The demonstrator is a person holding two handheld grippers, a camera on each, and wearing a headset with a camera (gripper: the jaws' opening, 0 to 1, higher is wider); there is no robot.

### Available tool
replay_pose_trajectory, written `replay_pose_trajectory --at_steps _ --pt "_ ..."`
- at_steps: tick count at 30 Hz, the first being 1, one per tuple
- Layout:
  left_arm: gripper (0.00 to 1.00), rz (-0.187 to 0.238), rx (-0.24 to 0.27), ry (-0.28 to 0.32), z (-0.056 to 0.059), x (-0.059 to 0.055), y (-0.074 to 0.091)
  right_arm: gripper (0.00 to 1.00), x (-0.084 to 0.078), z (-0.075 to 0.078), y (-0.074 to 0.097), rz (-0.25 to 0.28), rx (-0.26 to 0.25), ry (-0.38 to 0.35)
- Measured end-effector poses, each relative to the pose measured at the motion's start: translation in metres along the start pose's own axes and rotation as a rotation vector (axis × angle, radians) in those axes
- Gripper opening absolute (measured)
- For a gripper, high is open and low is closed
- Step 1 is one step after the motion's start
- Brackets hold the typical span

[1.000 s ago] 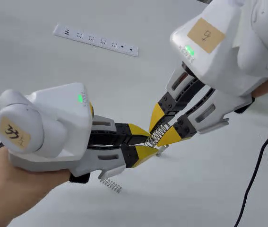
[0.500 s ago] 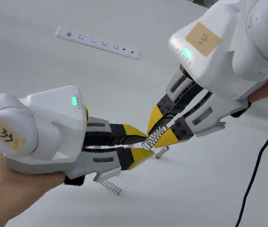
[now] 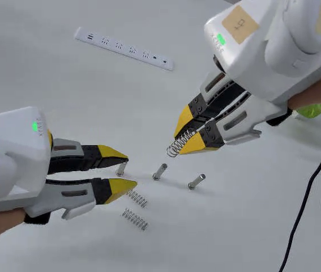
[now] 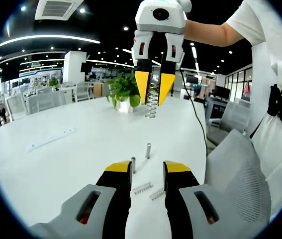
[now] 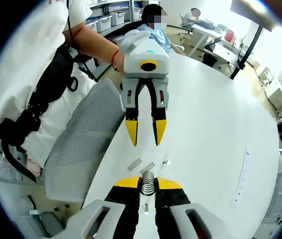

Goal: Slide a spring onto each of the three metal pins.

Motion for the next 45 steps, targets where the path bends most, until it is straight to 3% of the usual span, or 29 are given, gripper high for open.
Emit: replay_pose_trajectory --at_steps 4,19,30,33,38,45 --pt "0.28 -0.042 0.032 -0.027 -0.006 -0.012 0.007 0.07 0.001 0.012 -0.006 -0.005 -0.017 -0.039" --pt "0.44 -0.086 0.075 -0.036 -0.017 -0.035 0.015 0.07 0.005 0.040 -0.044 -0.041 -0.015 -0.117" --pt "0.59 -0.073 0.070 -0.007 -0.019 -0.043 0.012 0.07 -0.003 0.063 -0.076 -0.067 0.005 -0.163" --pt "0.64 -0.071 0.063 0.007 -0.018 -0.046 0.011 0.07 -0.005 0.065 -0.081 -0.067 0.006 -0.177" --pt "0.74 -0.033 0.041 0.064 -0.016 -0.047 0.008 0.07 -0.005 0.071 -0.092 -0.067 0.015 -0.193" --pt "0.81 -0.037 0.023 0.065 -0.014 -0.053 0.005 0.07 -0.005 0.075 -0.107 -0.069 0.031 -0.209"
Point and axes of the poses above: the centre of the closed fingertips' face, and the gripper's own axes: y roughly backward along the fingers, z roughly to its right, x roughly out of its top, the point moved 5 cm from there along y, roughly backward along the fingers, and after that the axes turned 8 degrees about x, right-handed, at the moved point
